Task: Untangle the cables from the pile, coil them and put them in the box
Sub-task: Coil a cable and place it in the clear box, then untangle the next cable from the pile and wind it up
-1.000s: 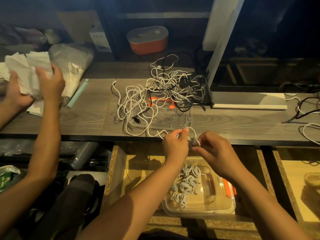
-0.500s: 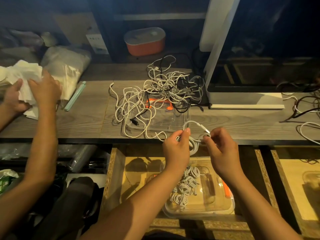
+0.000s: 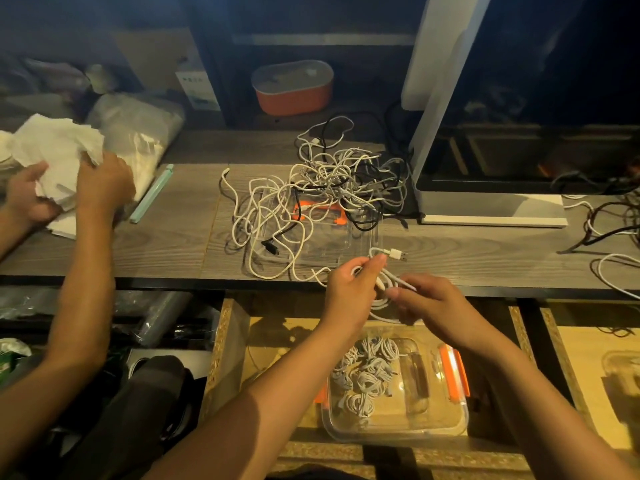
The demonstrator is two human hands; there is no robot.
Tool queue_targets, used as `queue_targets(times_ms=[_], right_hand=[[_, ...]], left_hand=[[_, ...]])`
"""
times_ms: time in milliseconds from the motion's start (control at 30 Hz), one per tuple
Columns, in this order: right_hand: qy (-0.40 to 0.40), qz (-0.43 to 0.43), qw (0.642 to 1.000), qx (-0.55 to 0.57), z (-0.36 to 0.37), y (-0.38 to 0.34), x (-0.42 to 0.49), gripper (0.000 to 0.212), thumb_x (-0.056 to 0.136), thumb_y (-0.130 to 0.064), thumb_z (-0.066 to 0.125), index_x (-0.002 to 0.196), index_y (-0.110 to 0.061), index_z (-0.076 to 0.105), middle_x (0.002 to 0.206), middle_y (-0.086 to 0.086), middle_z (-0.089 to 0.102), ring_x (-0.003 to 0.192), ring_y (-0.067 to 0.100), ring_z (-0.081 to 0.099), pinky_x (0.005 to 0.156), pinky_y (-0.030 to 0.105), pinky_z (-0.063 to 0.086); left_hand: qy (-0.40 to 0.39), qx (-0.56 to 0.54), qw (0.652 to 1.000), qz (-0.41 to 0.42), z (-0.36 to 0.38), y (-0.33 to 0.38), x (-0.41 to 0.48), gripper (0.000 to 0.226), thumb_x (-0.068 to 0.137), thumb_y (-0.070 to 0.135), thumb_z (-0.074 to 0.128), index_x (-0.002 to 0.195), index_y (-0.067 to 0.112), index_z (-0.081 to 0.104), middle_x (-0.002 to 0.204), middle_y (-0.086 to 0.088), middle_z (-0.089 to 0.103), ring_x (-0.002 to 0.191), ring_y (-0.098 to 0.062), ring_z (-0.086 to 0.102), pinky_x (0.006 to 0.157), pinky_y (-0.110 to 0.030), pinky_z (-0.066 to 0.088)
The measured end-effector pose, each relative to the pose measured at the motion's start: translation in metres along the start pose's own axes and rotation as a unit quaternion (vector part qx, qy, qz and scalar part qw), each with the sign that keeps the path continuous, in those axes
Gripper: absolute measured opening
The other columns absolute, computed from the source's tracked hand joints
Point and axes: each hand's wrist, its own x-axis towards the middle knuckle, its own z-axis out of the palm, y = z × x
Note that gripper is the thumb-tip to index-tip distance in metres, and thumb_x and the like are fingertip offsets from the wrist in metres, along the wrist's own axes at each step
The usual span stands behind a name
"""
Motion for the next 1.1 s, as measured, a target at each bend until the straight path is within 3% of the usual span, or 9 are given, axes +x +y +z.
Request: queue_targets(times_ms=[100,200,300,400,500,567,833,967,1100], right_hand=[[0.114,0.049,0.977,0.173,0.002,0.003,0.002,0.025,0.092,-0.027,0.051,0.081,-0.008,0.063,0.06,-0.001,0.048,0.054,0.011,0.046,0.054,0.024,0.041],[0.248,0.156,0.929,0.228,-0.006,0.011,0.008,0.029,0.099,-0.025,0.044,0.093,-0.003,0.062,0.07,0.006,0.053,0.062,0.017,0.053,0.061,0.03,0.047],[0.19,0.234,0.951,-0.06,-0.007,0.018,0.009,0.043,0.098,-0.04,0.041,0.103,-0.001,0.06,0.095,0.015,0.064,0.085,0.028,0.061,0.081,0.044,0.053],[0.254,0.129,0.929,-0.237,-0.003,0.003,0.001,0.052,0.095,-0.046,0.042,0.13,-0.008,0.049,0.125,0.009,0.055,0.11,0.022,0.054,0.092,0.04,0.047],[0.163,0.006,0.98,-0.113,0.011,-0.022,0.002,0.033,0.095,-0.041,0.042,0.119,-0.023,0.055,0.109,-0.01,0.06,0.101,0.008,0.058,0.082,0.026,0.047],[0.142,-0.023,0.985,-0.094,0.023,-0.018,0.005,0.027,0.097,-0.037,0.039,0.109,-0.022,0.058,0.094,-0.006,0.063,0.087,0.009,0.06,0.075,0.032,0.05],[0.148,0.009,0.987,-0.06,0.019,-0.003,0.009,0.026,0.101,-0.033,0.034,0.11,-0.016,0.052,0.092,0.002,0.063,0.081,0.014,0.062,0.075,0.042,0.054],[0.045,0.014,0.998,-0.047,0.0,-0.007,0.004,0.018,0.1,-0.023,0.038,0.104,-0.018,0.055,0.083,-0.003,0.059,0.066,-0.004,0.056,0.059,0.016,0.045],[-0.024,0.015,1.0,0.001,-0.012,-0.018,0.003,0.016,0.092,-0.025,0.046,0.102,-0.017,0.057,0.072,-0.004,0.061,0.057,-0.003,0.055,0.051,0.012,0.04]], left_hand=[[0.013,-0.129,0.99,-0.052,0.003,0.003,-0.001,0.027,0.094,0.033,0.051,0.079,0.017,0.065,0.068,0.002,0.062,0.063,-0.01,0.057,0.057,-0.023,0.045],[0.102,-0.214,0.968,-0.077,0.004,0.005,0.0,0.033,0.095,0.036,0.05,0.072,0.018,0.066,0.064,0.001,0.058,0.06,-0.012,0.051,0.055,-0.026,0.038],[0.152,-0.194,0.969,-0.03,0.004,0.011,-0.001,0.033,0.096,0.033,0.05,0.069,0.019,0.064,0.052,0.01,0.054,0.052,-0.005,0.047,0.049,-0.019,0.036],[0.156,-0.164,0.974,0.02,0.01,0.018,-0.001,0.031,0.096,0.031,0.049,0.072,0.017,0.061,0.048,0.013,0.054,0.045,0.002,0.047,0.046,-0.015,0.038],[0.144,-0.134,0.979,0.054,0.021,0.02,-0.001,0.027,0.096,0.029,0.05,0.073,0.02,0.062,0.061,0.007,0.06,0.053,0.0,0.055,0.052,-0.017,0.044],[0.132,-0.106,0.982,0.08,0.027,0.018,-0.003,0.027,0.097,0.027,0.049,0.073,0.023,0.062,0.066,0.006,0.062,0.06,-0.001,0.059,0.059,-0.018,0.047],[-0.02,0.104,0.984,0.144,0.017,0.004,-0.006,0.009,0.099,0.023,0.045,0.097,0.023,0.054,0.094,-0.001,0.06,0.086,-0.009,0.056,0.07,-0.014,0.042],[-0.167,0.207,0.961,0.082,-0.011,0.014,0.01,0.02,0.096,0.031,0.05,0.095,0.018,0.064,0.084,-0.001,0.061,0.076,-0.011,0.054,0.07,-0.027,0.042],[-0.228,0.287,0.925,0.098,-0.019,0.025,0.015,0.026,0.1,0.034,0.041,0.087,0.017,0.057,0.075,0.0,0.054,0.068,-0.011,0.048,0.064,-0.029,0.038]])
